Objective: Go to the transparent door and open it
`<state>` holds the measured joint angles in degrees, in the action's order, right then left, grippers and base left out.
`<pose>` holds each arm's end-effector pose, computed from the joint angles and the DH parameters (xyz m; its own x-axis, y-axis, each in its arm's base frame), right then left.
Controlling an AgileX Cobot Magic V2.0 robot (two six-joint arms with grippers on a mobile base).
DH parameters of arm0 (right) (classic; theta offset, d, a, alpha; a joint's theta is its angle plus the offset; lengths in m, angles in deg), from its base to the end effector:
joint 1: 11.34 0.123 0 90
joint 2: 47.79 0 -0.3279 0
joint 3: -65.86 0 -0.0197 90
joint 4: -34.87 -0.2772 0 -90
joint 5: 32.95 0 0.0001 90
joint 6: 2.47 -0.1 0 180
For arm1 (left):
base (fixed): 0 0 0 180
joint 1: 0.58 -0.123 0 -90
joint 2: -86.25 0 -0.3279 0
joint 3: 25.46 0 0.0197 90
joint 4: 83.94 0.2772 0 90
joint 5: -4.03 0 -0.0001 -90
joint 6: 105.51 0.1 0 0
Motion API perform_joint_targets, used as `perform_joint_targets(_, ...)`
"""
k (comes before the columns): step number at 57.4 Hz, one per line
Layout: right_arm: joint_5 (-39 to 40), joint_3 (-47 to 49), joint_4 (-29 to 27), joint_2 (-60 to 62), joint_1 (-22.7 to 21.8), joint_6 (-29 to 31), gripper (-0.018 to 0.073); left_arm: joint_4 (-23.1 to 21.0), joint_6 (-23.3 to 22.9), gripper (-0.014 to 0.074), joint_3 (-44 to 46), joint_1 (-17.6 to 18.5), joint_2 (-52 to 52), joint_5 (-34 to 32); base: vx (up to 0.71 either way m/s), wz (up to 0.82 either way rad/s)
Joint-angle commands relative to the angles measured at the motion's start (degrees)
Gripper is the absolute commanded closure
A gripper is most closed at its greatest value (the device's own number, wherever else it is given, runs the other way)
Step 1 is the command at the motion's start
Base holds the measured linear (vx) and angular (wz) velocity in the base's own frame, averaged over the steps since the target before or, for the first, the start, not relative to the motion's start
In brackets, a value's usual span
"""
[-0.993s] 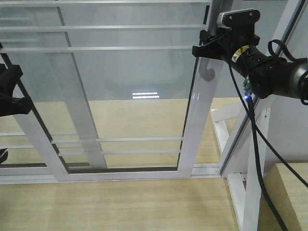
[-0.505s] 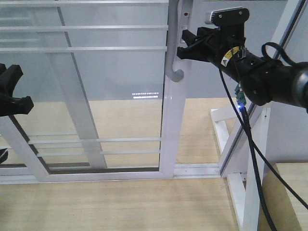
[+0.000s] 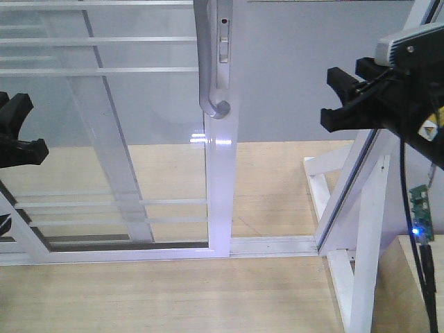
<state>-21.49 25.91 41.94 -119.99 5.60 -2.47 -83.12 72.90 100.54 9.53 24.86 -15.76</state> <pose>0.2500 0.0787 0.3301 -0.1396 -0.1686 -0.9757 -0.3335 0.9358 -0.1140 0.1982 -0.0358 0.2999 -0.0987 0.0031 -0.9951 0.1789 0.9838 -0.0147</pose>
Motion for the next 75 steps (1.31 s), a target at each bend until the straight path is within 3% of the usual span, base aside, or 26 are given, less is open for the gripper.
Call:
perform_joint_targets(1,-3.7,1.2,-3.3,6.5,-0.3,8.2,0.0226,0.1,-0.5,0.0295,1.5,-0.2,0.6,-4.6,0.0,0.0)
perform_joint_targets(8,-11.5,1.2,-5.5,12.2,-0.3,10.9,0.0226,1.2,-0.5,0.0295,1.5,-0.2,0.6,-4.0,0.0,0.0)
perform_joint_targets(15,-15.9,1.2,-5.5,15.7,-0.3,9.2,0.0226,8.4,-0.7,0.0284,1.5,0.7,0.6,-1.5,0.0,0.0)
perform_joint_targets(20,-15.7,1.2,-5.5,16.7,-0.3,7.2,0.0226,12.3,-3.5,0.0264,1.5,2.9,-0.7,-3.5,0.0,0.0)
perform_joint_targets(30,-14.7,1.2,-5.5,16.1,-0.3,6.8,0.0226,12.0,-6.2,0.022,3.1,5.4,-9.5,-9.2,0.0,0.0)
perform_joint_targets(42,-14.7,1.2,-5.5,14.7,-0.3,6.0,0.0226,12.2,-9.7,0.0197,12.0,6.9,-23.9,-18.5,0.0,0.0)
perform_joint_targets(52,-14.7,1.2,-6.0,12.9,-0.3,5.8,0.0226,12.2,-10.4,0.0197,23.2,9.3,-33.7,-18.1,0.0,0.0)
perform_joint_targets(62,-14.7,1.2,-6.1,12.3,-0.3,5.8,0.0226,12.1,-6.0,0.0197,34.1,9.4,-42.3,-15.5,0.0,0.0)
perform_joint_targets(75,-14.8,1.2,-6.1,12.3,-0.3,5.8,0.0226,11.8,-6.0,0.0197,44.6,9.4,-50.0,-12.5,0.0,0.0)
